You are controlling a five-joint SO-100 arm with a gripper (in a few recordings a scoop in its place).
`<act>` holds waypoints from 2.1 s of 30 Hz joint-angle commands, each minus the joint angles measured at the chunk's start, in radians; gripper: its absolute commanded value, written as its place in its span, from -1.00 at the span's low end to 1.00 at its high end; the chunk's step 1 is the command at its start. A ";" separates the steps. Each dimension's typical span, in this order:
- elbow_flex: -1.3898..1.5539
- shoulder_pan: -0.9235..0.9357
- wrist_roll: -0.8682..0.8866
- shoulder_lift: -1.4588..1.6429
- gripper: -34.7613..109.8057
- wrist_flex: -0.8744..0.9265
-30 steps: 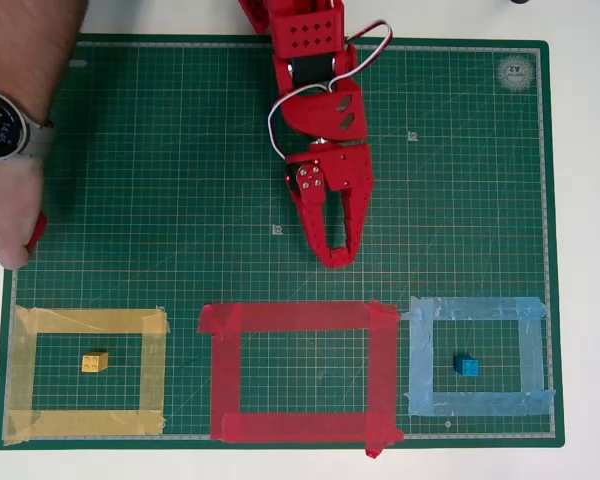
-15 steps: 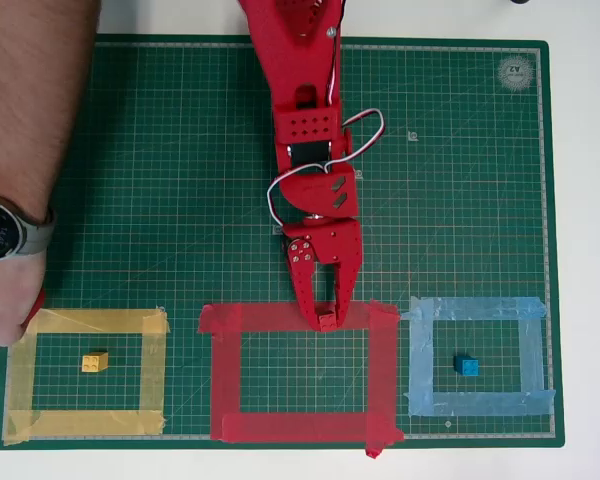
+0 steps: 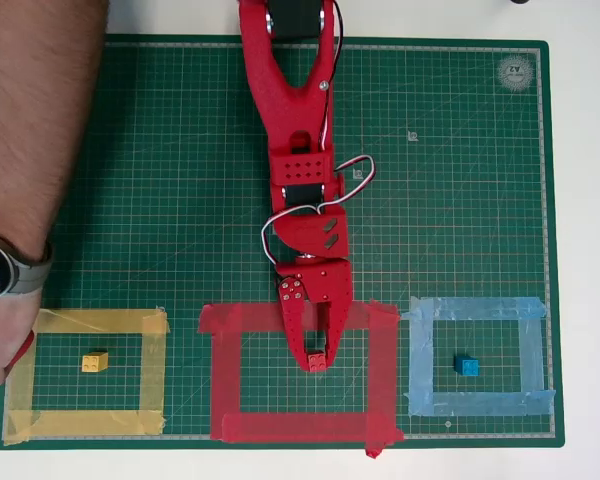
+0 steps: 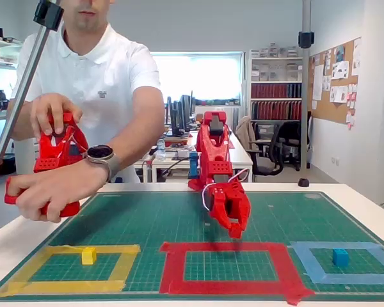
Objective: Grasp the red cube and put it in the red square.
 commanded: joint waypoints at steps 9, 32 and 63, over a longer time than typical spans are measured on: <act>-0.221 0.018 -0.006 -0.064 -0.53 -0.038; -0.132 -0.011 -0.005 -0.025 -0.29 -0.044; 1.522 -0.410 -0.006 1.189 -0.54 -0.440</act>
